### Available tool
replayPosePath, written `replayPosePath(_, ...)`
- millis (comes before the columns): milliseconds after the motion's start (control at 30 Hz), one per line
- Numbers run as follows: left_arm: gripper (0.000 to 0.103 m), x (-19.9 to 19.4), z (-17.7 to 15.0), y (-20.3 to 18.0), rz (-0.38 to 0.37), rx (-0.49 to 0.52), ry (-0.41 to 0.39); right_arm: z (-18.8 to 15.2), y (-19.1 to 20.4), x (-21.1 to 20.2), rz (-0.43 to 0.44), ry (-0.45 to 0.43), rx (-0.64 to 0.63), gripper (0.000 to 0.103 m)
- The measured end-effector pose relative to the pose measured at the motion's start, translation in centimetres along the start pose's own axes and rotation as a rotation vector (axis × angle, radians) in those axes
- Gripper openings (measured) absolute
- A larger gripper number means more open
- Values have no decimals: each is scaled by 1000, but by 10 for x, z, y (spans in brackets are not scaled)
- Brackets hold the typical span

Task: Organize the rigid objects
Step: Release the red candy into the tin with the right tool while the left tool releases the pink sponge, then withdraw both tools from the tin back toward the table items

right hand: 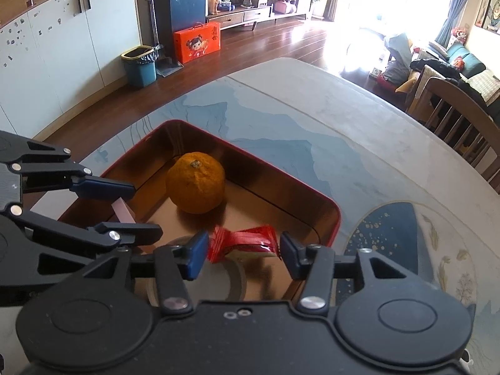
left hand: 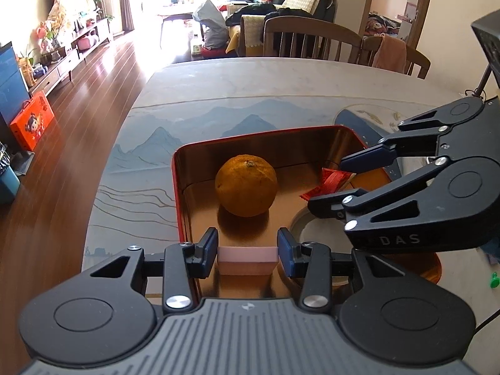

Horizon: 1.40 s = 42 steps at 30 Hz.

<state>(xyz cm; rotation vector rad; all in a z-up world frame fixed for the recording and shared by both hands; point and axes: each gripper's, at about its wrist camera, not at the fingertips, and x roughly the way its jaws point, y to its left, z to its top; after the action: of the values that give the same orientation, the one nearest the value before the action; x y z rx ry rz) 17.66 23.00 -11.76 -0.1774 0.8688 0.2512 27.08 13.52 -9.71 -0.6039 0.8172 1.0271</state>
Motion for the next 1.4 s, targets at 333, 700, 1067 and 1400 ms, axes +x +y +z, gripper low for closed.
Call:
replayPosePath(333, 45, -12, -8, -6, -5, -13, -6, -11, -1, -29, 20, -59, 29, 63)
replayPosePath(700, 54, -39, -13, -27, 10, -22, -43, -28, -2, -73, 18, -122, 54, 71)
replayPosePath(1067, 65, -72, -16, -65, -8, -17, -96, -63, -15, -126, -5, -201, 125, 79)
replayPosePath(1400, 65, -87, -17, -109, -39, 4, -117, -115, -41, -163, -25, -242, 233, 91)
